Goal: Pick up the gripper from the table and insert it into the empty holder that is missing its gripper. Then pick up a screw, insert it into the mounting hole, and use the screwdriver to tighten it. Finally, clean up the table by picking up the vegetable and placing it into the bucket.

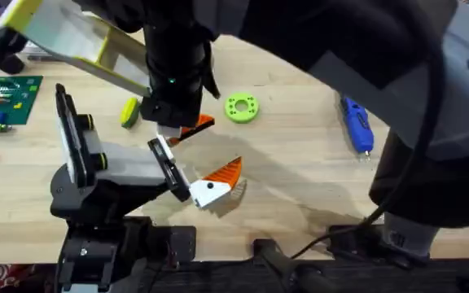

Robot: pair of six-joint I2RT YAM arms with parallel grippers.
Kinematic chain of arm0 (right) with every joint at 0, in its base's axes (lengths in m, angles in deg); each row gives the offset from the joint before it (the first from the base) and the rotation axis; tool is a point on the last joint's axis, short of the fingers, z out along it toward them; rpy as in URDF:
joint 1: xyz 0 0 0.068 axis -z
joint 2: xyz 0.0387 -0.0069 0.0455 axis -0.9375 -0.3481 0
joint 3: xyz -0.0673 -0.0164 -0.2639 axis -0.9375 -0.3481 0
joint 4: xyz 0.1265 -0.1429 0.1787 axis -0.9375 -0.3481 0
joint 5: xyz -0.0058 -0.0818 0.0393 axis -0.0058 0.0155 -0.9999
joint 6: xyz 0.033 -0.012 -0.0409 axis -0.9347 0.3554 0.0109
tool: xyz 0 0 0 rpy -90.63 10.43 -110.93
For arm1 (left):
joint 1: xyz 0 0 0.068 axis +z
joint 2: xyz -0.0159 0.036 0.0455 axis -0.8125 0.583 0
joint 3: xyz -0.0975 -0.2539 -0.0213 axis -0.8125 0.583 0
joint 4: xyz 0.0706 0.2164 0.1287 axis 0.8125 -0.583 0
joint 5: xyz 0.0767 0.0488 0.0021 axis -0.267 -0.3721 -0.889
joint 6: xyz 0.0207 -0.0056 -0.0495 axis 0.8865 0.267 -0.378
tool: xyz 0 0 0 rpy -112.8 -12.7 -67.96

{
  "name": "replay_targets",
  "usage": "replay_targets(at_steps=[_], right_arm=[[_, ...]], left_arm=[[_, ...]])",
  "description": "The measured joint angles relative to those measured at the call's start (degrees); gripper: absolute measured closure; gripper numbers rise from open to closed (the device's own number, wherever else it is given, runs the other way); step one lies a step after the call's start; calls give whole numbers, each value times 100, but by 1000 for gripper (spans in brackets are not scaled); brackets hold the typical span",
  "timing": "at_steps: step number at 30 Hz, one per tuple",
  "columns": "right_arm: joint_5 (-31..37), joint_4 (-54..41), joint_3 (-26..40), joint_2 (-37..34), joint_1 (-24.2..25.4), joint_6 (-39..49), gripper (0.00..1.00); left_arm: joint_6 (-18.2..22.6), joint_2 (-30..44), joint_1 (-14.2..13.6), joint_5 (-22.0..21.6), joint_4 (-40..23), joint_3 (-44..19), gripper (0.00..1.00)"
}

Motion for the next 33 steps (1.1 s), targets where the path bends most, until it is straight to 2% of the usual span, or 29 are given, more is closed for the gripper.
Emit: replay_targets(at_steps=[10,12,16,17,33], right_arm=[[0,0,0,0,0,10,993],[-2,-13,0,0,0,4,838],[67,-39,0,2,28,30,243],[111,-37,0,6,131,69,13],[108,-46,-6,96,107,74,5]], left_arm=[[0,0,0,0,2,0,15],[0,0,0,-2,2,0,15],[-2,0,2,-2,0,0,15],[-2,0,0,0,0,0,15],[4,0,0,2,0,0,13]])
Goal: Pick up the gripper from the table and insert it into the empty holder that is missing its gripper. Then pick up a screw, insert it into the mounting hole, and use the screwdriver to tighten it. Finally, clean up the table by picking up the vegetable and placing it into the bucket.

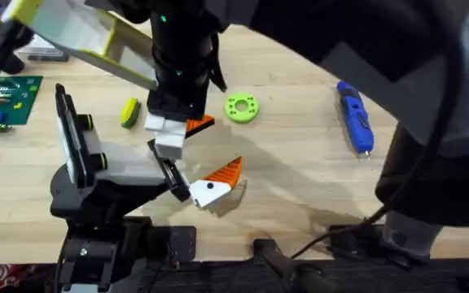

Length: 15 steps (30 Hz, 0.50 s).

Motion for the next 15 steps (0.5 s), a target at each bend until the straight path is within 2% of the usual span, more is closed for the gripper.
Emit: replay_targets(at_steps=[8,15], right_arm=[[-112,9,-7,475,45,0,5],[-158,-83,-7,862,566,-110,4]], left_arm=[[0,0,0,0,0,0,15],[2,0,0,0,0,0,15]])
